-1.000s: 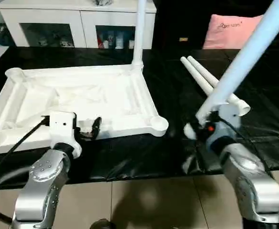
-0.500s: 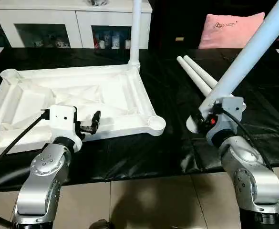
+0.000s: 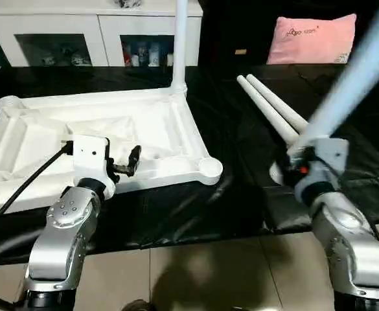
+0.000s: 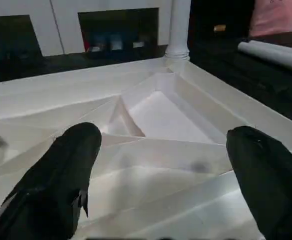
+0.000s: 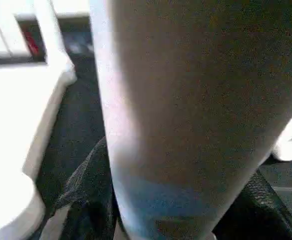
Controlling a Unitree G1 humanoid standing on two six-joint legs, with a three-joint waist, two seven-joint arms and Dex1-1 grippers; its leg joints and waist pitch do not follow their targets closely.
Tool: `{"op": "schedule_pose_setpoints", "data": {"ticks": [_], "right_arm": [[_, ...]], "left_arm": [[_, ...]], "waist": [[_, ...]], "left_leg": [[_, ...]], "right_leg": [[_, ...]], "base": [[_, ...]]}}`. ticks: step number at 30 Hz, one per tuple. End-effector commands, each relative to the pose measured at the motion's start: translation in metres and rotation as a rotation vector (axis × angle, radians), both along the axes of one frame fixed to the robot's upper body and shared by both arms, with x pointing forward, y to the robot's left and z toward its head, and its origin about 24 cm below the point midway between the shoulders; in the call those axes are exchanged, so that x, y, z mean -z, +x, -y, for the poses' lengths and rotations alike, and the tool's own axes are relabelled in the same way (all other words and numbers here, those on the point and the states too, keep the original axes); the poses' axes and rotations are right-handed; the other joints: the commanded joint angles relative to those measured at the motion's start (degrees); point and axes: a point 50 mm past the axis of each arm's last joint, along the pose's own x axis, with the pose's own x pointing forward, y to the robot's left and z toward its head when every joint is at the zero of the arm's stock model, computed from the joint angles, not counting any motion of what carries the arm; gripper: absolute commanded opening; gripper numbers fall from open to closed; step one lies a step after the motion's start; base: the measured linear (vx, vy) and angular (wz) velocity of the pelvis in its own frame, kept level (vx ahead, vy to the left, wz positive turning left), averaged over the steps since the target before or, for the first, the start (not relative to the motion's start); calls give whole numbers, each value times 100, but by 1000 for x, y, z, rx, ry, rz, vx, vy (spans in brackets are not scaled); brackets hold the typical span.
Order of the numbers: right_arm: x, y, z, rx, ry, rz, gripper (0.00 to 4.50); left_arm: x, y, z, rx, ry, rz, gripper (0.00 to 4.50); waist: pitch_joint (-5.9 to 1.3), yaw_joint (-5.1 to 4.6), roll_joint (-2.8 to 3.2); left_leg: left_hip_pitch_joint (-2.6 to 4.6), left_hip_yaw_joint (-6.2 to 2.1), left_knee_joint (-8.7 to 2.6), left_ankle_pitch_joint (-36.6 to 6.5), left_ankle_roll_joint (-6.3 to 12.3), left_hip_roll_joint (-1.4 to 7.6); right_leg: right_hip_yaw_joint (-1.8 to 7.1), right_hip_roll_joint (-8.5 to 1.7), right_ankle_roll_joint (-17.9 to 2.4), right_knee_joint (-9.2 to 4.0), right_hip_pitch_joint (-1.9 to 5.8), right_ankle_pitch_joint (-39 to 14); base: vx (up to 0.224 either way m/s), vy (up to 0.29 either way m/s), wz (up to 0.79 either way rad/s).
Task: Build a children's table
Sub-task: Insert table leg to table base
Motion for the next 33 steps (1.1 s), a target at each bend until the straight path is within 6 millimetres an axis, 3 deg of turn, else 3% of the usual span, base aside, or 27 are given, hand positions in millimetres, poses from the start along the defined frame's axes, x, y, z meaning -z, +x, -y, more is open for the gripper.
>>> {"op": "schedule_pose_setpoints", "data": {"ticks": [1, 3, 5, 6, 8, 9, 10, 11, 14, 15, 17, 18, 19, 20, 21, 22, 23, 24, 25, 26, 27, 28, 29, 30, 31, 32, 33], "right_arm": [[-5, -1, 2, 16, -36, 13, 194], [-4, 0, 0, 13, -121, 13, 194], [-6, 2, -4, -6, -84, 49, 194], [-7, 3, -7, -11, -61, 97, 194], [-4, 3, -7, 0, -75, 86, 194], [-1, 3, -10, -30, -37, 60, 194], [1, 2, -12, -58, -1, 44, 194], [1, 2, -13, -65, 13, 44, 194], [3, 1, -17, -104, 83, 21, 194], [4, 3, -15, -97, 69, 10, 194], [3, 5, -13, -86, 48, 10, 194], [3, 6, -11, -76, 45, 6, 194], [3, 6, -11, -76, 45, 6, 194], [3, 7, -10, -69, 55, 6, 194], [4, 7, -9, -51, 92, -1, 194], [5, 7, -8, -41, 112, -5, 194], [5, 6, -7, -36, 119, -5, 194], [5, 6, -7, -35, 116, -3, 194], [5, 5, -7, -37, 99, 0, 194], [4, 4, -7, -43, 74, 4, 194], [4, 4, -7, -43, 74, 4, 194], [4, 4, -8, -50, 75, 5, 194], [4, 4, -7, -50, 68, 0, 194], [5, 4, -7, -55, 63, -5, 194], [5, 4, -7, -58, 59, -8, 194], [5, 4, -7, -58, 59, -8, 194], [7, 4, -8, -72, 77, -27, 194]], "left_arm": [[-1, 2, 0, 8, 7, 2, 450], [-1, 3, 3, 20, 12, 0, 450], [-1, 3, 4, 21, 13, -6, 450], [-1, 2, 3, 16, 17, -7, 450], [-1, 1, 2, 12, 20, -6, 450], [0, 0, 1, 4, 24, -4, 450], [0, 0, 0, -1, 26, -4, 450], [0, -1, 0, -4, 27, -4, 450], [-1, -1, -3, -34, 39, -1, 450], [-1, -1, -2, -33, 31, 2, 450], [-2, -1, -1, -30, 31, 2, 450], [-2, -1, -1, -35, 43, 1, 450], [-2, -1, -1, -35, 43, 1, 450], [-3, 0, -1, -37, 44, 2, 450], [-3, 0, 0, -36, 41, 1, 450], [-3, 0, 1, -33, 42, 1, 450], [-3, 0, 1, -30, 41, 2, 450], [-2, 0, 2, -28, 18, -5, 450], [-2, 0, 2, -30, 11, -8, 450], [-3, 0, 2, -31, 9, -7, 450], [-3, 0, 2, -31, 9, -7, 450], [-3, 1, 2, -41, 10, -12, 450], [-3, 2, 1, -46, 9, -15, 450], [-3, 2, 1, -47, 7, -14, 450], [-3, 2, 2, -46, 7, -13, 450], [-3, 2, 2, -46, 7, -13, 450], [-4, 3, 2, -42, 10, -10, 450]], "waist": [[-352, -1, 61], [-349, 7, 74], [-354, 4, 76], [-353, -8, 9], [-344, -2, 48], [-345, -5, 42], [-346, -1, -12], [-346, 0, 10], [-346, 1, -4], [-348, 0, -44], [-349, 20, -21], [-353, -21, 34], [-348, -53, 55], [-348, -53, 55], [-344, -140, 160], [-339, -180, 240], [-339, -202, 248], [-356, -226, 230], [-359, -228, 108], [-331, -176, 28], [-348, 1, -209], [-343, 137, -245], [-326, 160, -241], [-346, 163, -179], [-350, 143, -119], [-350, 143, -119], [-355, 123, 14]], "left_leg": [[199, -202, -485, -2118, -319, 246], [192, -203, -486, -2092, -340, 245], [200, -197, -481, -2143, -332, 247], [192, -198, -475, -2198, -290, 253], [196, -208, -488, -2190, -284, 257], [208, -208, -490, -2196, -294, 262], [198, -208, -490, -2181, -253, 263], [200, -208, -493, -2177, -247, 263], [184, -201, -487, -2090, -201, 264], [182, -193, -484, -2046, -196, 264], [189, -193, -486, -1966, -220, 268], [264, -292, -532, -2128, -539, 346], [310, -353, -569, -2280, -639, 413], [310, -353, -569, -2280, -639, 413], [416, -608, -779, -2567, -592, 812], [421, -760, -989, -2719, -431, 1142], [414, -782, -1042, -2713, -285, 1231], [391, -740, -1036, -2640, 63, 1234], [306, -572, -870, -2531, 491, 984], [179, -310, -599, -2593, 534, 612], [108, 42, 386, -1865, 377, -165], [-149, -122, 387, -833, 307, -106], [-190, -176, 293, -710, 242, -63], [-116, -245, 76, -824, 147, -6], [-12, -312, -98, -962, 222, 66], [-12, -312, -98, -962, 222, 66], [133, -343, -183, -1111, 199, 132]], "right_leg": [[196, -206, -613, -483, 125, -1546], [194, -212, -603, -487, 133, -1634], [202, -227, -590, -495, 114, -1737], [200, -242, -574, -515, 103, -1883], [197, -233, -572, -511, 99, -1923], [196, -218, -563, -506, 94, -1896], [197, -224, -550, -493, 106, -1893], [199, -225, -552, -496, 107, -1888], [205, -229, -536, -501, 101, -1855], [203, -227, -531, -502, 104, -1837], [204, -227, -545, -487, 98, -1807], [114, -52, -530, -447, 86, -1531], [72, 23, -552, -441, 83, -1372], [72, 23, -552, -441, 83, -1372], [-49, 99, -756, -274, 61, -792], [-146, 71, -888, -4, 28, -519], [-174, 56, -899, 110, 13, -441], [-191, 6, -933, 226, 24, -382], [-55, -136, -1095, 76, 82, -347], [49, -209, -1293, -263, 69, -592], [113, -511, -1014, -795, 101, -2547], [329, -663, -45, -802, 279, -3818], [353, -656, 407, -779, 281, -4101], [253, -510, 803, -714, 259, -3990], [115, -339, 767, -701, 210, -3332], [115, -339, 767, -701, 210, -3332], [-66, -195, 519, -755, 172, -2798]], "base": [[0, 0, 0], [0, 0, 0], [0, 0, 0], [0, 0, 0], [0, 0, 0], [0, 0, 0], [0, 0, 0], [0, 0, 0], [0, 0, 0], [0, 0, 0], [0, 0, 0], [0, 0, 0], [0, 0, 0], [0, 0, 0], [-1, -55, 10], [-1, -55, 10], [-5, -105, 11], [-4, -156, 2], [-4, -156, 2], [-10, -190, 1], [-23, -170, 0], [-23, -170, 0], [-28, -137, -5], [-31, -117, -3], [-31, -117, -3], [-45, -94, -1], [-44, -63, 5]]}}
